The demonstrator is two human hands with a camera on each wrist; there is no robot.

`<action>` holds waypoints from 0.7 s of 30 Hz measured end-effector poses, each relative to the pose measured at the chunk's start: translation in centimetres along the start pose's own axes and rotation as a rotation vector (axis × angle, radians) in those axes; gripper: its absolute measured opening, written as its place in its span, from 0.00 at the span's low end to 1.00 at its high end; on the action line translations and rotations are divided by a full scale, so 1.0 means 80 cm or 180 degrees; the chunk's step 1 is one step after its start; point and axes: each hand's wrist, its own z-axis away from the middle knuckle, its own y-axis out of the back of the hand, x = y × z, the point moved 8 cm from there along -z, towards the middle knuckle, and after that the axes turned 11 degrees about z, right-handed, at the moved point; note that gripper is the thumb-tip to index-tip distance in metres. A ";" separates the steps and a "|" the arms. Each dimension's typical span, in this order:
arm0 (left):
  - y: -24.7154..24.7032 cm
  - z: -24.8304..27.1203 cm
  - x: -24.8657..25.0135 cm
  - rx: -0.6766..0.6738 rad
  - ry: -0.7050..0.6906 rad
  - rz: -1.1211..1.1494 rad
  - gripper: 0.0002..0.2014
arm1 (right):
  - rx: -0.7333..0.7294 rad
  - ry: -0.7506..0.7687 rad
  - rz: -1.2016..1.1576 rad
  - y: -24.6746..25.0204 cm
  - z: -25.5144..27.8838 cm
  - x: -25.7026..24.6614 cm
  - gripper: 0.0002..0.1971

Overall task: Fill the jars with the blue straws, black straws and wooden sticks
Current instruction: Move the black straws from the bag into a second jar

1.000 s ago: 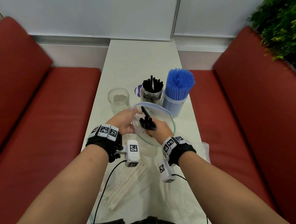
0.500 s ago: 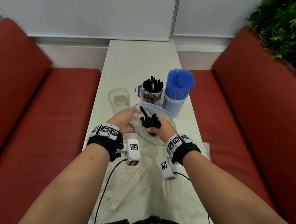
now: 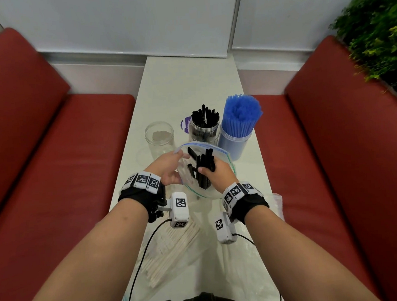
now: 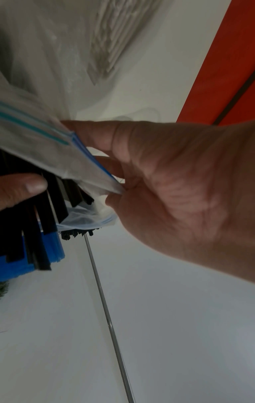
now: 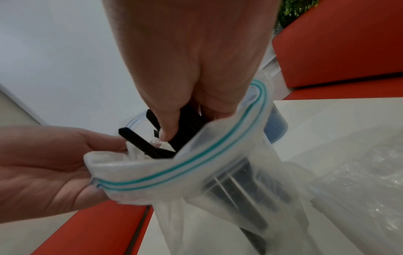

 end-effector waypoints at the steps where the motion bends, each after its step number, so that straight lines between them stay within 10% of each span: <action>1: 0.000 -0.001 0.000 -0.0003 0.0000 0.0014 0.16 | 0.0018 0.0024 0.0021 0.002 -0.001 -0.002 0.17; 21: 0.001 -0.004 0.000 0.0054 0.0053 0.0170 0.15 | -0.0150 0.0223 0.0225 0.051 -0.018 -0.055 0.05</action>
